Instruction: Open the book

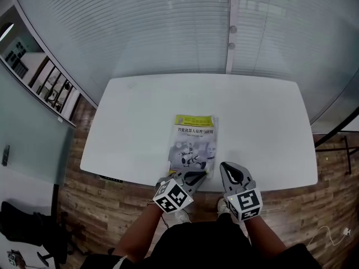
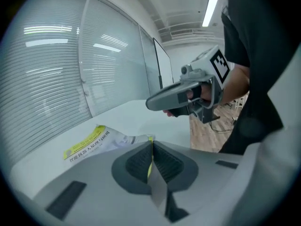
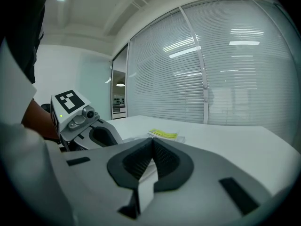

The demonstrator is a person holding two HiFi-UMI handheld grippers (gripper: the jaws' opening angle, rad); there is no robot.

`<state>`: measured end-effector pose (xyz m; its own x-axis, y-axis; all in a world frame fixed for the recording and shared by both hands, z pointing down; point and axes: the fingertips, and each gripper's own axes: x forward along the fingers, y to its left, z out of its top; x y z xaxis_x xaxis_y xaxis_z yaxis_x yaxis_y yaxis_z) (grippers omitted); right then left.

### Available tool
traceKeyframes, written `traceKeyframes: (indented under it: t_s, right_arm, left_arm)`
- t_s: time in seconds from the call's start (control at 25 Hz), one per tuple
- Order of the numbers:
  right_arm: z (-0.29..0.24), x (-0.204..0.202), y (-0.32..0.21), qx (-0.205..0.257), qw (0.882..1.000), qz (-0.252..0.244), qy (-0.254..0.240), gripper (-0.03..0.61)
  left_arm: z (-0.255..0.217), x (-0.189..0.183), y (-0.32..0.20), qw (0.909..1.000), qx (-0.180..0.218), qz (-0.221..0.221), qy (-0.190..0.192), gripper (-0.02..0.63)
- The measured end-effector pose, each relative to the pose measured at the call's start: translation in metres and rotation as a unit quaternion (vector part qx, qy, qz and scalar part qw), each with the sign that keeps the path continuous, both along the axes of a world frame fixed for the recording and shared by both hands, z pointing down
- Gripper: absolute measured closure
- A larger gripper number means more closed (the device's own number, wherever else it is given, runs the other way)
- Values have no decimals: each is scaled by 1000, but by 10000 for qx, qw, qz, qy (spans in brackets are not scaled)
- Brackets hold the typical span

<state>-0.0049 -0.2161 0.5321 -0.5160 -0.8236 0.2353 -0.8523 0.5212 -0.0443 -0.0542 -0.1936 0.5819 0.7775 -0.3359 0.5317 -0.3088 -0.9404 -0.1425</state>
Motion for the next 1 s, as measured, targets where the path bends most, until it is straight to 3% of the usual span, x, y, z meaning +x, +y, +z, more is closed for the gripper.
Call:
traceKeyframes:
  t_s: [0.16, 0.36, 0.76, 1.0]
  right_arm:
    - [3, -4, 3, -37, 10000, 6, 1, 572]
    - [7, -12, 8, -174, 9997, -107, 145, 572]
    - [6, -39, 13, -49, 9988, -439, 230, 572]
    - [-5, -63, 2, 88, 9971, -675, 336, 572]
  left_arm:
    - [-18, -7, -8, 9962, -237, -395, 744, 591]
    - [-35, -23, -17, 9830, -527, -840, 1543, 592]
    - [-57, -54, -32, 9514, -801, -1504, 2567, 592]
    - [-63, -62, -37, 9435, -782, -1649, 2765, 592]
